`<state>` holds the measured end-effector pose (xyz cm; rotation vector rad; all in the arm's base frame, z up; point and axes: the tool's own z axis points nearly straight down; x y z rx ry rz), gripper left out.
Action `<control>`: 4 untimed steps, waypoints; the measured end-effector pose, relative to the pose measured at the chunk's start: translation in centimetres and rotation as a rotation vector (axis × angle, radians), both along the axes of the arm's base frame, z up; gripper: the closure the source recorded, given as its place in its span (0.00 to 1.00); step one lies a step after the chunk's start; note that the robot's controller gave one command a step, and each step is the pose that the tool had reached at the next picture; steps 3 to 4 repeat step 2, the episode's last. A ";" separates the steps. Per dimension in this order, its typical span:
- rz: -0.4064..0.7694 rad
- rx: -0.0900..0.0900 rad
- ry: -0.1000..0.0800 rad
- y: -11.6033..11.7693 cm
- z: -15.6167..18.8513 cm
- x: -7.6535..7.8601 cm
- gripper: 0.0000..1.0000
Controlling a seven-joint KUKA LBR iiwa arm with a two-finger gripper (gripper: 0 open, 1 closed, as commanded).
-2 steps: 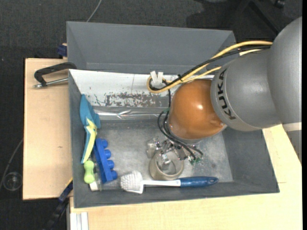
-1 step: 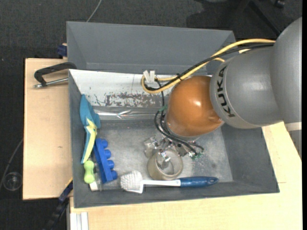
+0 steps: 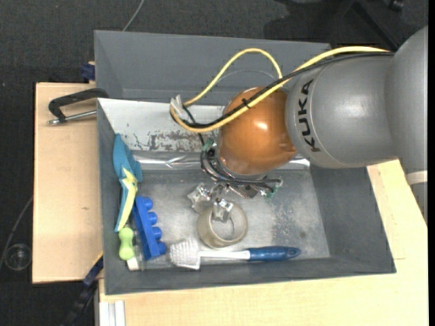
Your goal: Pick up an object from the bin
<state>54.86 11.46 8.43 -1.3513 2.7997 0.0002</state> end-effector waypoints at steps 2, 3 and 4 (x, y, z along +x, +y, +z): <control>0.147 -0.005 -0.005 3.7 -1.0 -2.1 1.00; 0.147 -0.005 -0.005 3.7 -1.0 -2.1 1.00; 0.147 -0.005 -0.005 3.7 -1.0 -2.1 1.00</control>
Offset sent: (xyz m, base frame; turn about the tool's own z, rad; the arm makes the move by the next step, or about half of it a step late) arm -0.0373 0.1099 -0.0143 -0.3039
